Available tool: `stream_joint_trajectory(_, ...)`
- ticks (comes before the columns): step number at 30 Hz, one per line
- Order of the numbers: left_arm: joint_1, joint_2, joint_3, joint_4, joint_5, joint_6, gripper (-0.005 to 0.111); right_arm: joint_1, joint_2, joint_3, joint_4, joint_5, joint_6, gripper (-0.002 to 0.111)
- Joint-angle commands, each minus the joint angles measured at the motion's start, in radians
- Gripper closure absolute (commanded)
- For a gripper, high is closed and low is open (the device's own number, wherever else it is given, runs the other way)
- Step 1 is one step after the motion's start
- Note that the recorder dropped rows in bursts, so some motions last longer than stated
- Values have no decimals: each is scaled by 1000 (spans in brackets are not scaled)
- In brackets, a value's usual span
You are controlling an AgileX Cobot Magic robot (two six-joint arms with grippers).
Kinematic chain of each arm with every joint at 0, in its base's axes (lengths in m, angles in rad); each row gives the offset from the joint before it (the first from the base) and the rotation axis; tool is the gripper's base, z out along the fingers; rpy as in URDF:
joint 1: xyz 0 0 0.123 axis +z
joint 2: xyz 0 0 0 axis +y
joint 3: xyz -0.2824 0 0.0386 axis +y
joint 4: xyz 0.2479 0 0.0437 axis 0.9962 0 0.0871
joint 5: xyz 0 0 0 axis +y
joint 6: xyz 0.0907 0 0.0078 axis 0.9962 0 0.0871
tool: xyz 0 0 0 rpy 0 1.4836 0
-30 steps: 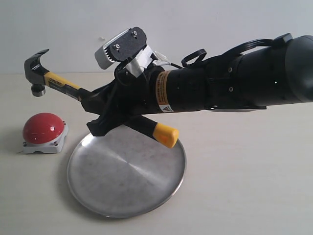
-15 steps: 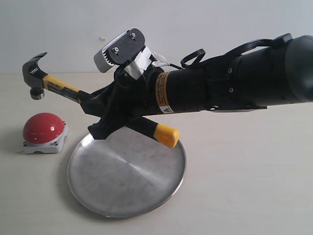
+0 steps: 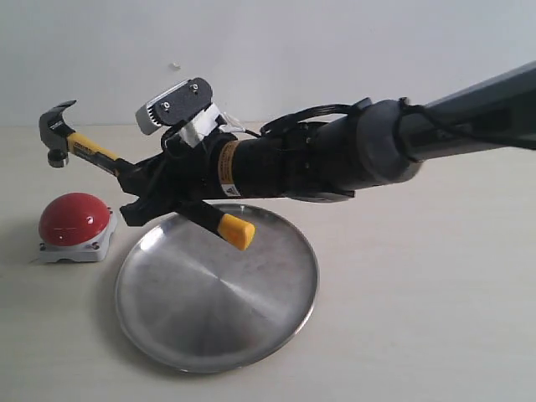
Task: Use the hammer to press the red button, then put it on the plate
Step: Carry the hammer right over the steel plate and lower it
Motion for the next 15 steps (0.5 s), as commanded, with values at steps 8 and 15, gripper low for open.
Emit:
stream_joint_trajectory(8,-5,-5,-2,-8,-2,2,107,22,0,-96,-52,-5,108,108)
stream_joint_trajectory(15,-5,-5,-2,-8,-2,5,107,22,-140,-96,-279,48,281,108)
